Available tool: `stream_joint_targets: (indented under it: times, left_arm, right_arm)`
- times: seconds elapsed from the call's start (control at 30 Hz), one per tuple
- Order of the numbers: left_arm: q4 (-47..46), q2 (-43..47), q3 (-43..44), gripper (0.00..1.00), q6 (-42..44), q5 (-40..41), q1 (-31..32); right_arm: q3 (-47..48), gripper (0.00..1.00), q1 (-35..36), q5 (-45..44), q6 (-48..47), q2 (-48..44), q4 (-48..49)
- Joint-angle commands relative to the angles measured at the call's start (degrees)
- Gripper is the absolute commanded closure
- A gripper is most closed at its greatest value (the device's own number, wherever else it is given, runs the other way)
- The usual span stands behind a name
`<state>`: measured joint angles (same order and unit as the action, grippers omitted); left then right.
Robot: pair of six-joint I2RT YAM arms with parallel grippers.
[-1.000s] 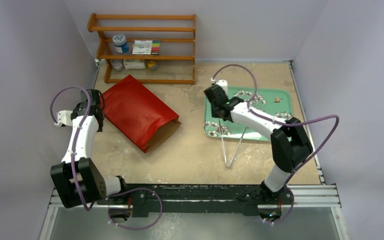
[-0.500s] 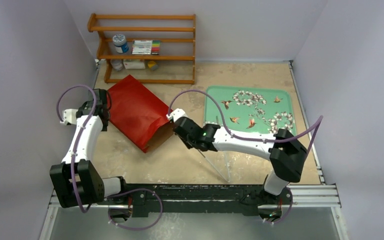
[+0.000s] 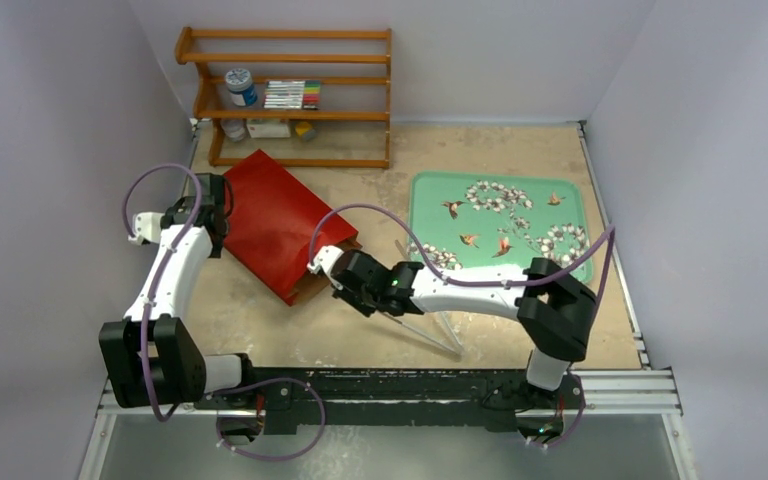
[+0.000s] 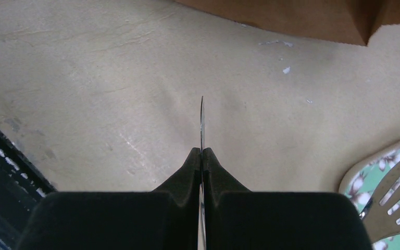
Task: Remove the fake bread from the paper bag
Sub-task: Place the clamp at the center of the board.
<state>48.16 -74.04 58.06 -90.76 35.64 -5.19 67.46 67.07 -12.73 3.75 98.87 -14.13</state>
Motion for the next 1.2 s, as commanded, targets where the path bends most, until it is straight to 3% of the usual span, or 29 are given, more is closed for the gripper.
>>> stream_joint_targets:
  times: [0.0,0.27,0.4,0.6,0.7,0.97,1.17]
  left_arm:
    - [1.09,0.03,2.32,0.6,-1.68,2.42,0.57]
    - [2.34,-0.08,3.0,0.6,-1.54,3.37,0.8]
    - [3.09,0.03,3.76,0.6,-1.15,3.6,0.8]
    - [3.74,0.56,4.1,0.6,-0.55,3.74,0.88]
    - [3.86,0.94,4.08,0.6,-0.07,3.65,0.97]
    - [2.78,4.3,1.75,0.59,2.92,5.39,1.62]
    - [0.7,8.24,-2.45,0.59,5.32,5.67,2.22]
  right_arm:
    - [0.17,0.99,-0.07,2.32,-4.61,2.32,5.69]
    - [1.86,0.92,-0.18,2.5,-5.18,7.73,11.26]
    - [2.4,0.83,-0.05,2.97,-5.29,8.35,11.9]
    - [2.01,0.34,0.07,1.87,-3.39,3.85,10.71]
    - [1.35,0.2,0.37,0.51,-1.54,-0.58,8.91]
    - [-3.23,0.11,0.87,-8.56,10.14,-11.36,2.09]
    - [-8.44,0.1,0.8,-12.09,17.54,-15.96,-2.43]
